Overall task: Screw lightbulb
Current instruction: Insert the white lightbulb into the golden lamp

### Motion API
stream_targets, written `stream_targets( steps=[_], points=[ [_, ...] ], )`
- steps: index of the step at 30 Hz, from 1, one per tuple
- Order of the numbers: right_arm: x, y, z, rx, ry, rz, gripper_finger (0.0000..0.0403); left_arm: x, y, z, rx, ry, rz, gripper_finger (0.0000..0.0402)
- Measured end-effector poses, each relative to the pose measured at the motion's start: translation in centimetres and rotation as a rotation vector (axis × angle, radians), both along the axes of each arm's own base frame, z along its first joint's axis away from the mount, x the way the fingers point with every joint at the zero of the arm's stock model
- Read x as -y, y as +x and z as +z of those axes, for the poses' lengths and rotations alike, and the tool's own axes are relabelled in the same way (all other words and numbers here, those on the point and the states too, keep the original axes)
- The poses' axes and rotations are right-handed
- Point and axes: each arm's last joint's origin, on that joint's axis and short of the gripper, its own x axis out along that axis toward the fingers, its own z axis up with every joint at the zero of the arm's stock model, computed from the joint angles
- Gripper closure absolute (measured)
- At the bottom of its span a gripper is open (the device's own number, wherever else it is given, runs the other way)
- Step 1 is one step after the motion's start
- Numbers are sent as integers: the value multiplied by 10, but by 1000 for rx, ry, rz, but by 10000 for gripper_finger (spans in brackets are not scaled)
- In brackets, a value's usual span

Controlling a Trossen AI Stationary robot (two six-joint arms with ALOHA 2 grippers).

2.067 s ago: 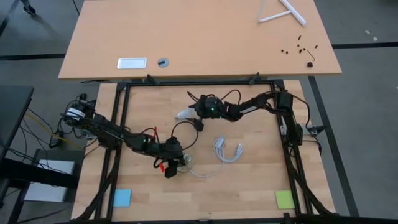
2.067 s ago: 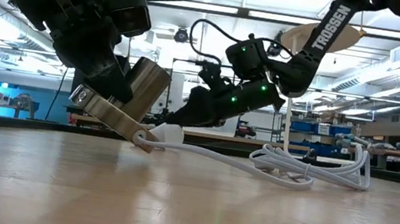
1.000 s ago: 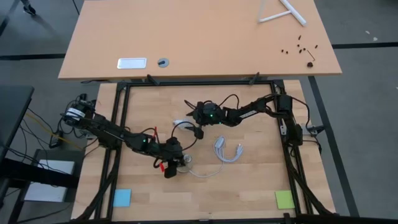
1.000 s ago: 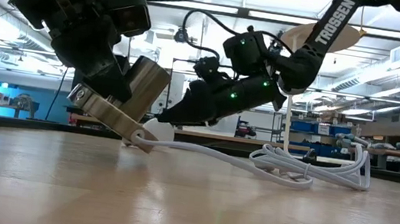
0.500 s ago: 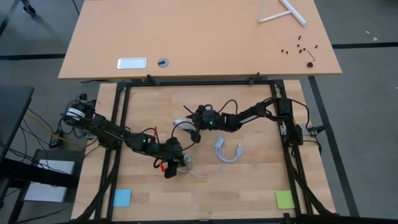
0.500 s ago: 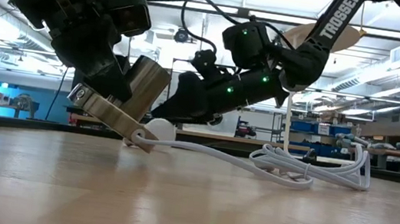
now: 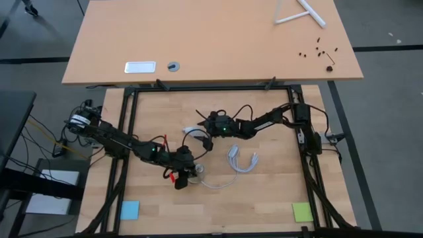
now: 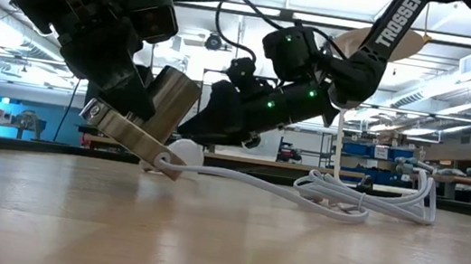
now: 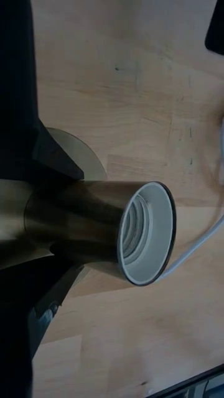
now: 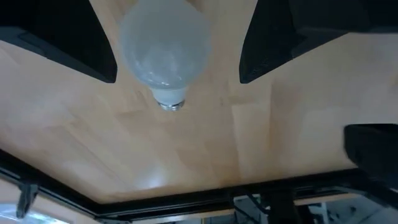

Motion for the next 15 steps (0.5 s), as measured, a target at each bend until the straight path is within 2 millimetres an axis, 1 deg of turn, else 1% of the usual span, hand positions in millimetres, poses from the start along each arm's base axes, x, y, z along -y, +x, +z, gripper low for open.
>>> stream_targets(
  steps=[7, 9, 11, 13, 15],
  points=[
    [-5, 1, 0, 6, 60, -3, 57, 0, 0, 0, 0, 3, -13, 240],
    [-7, 0, -3, -41, 31, -23, 54, 0, 0, 0, 1, 9, -18, 240],
    [-10, 4, -4, -126, 9, -41, 51, 0, 0, 0, 1, 9, -19, 240],
    [-12, 10, 2, -183, 6, -35, 51, 0, 0, 0, 1, 9, -18, 240],
    [-15, 16, 8, -199, -8, -18, 50, 0, 0, 0, 1, 8, -18, 240]
  ],
)
